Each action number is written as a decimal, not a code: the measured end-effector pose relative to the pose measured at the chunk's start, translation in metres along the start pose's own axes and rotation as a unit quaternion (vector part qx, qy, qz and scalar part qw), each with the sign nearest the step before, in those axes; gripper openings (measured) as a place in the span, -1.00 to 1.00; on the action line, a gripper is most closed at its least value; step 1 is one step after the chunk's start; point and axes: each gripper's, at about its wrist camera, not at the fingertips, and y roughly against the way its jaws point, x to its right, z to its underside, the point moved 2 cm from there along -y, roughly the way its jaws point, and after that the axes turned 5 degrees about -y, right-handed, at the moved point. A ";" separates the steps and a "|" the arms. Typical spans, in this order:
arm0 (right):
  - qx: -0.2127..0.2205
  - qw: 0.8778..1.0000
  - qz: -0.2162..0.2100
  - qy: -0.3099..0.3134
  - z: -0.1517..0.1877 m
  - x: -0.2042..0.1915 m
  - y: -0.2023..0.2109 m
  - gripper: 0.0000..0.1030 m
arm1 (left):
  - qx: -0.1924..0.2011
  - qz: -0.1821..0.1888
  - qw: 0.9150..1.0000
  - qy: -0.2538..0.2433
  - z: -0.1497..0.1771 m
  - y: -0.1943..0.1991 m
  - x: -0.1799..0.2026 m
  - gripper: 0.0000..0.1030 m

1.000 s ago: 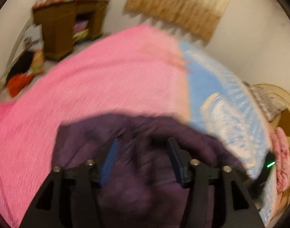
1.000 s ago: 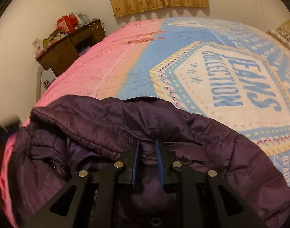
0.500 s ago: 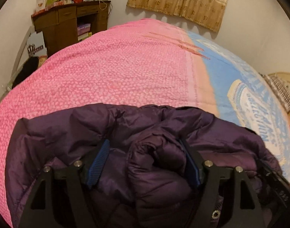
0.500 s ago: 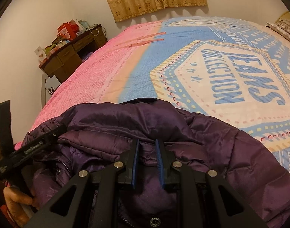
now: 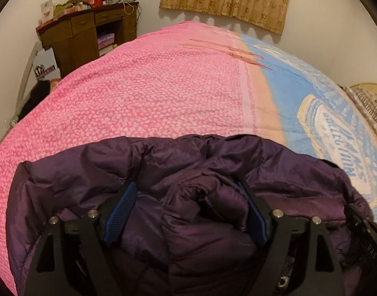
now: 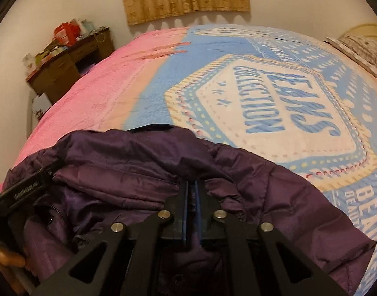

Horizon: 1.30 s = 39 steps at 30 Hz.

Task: Fold large clothes
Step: 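Lift the hem with both grippers and fold it up toward the collar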

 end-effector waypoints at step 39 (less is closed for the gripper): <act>-0.118 0.976 -0.185 0.007 0.400 0.087 0.262 0.44 | 0.037 0.145 0.987 -0.064 0.309 0.273 -0.118 0.71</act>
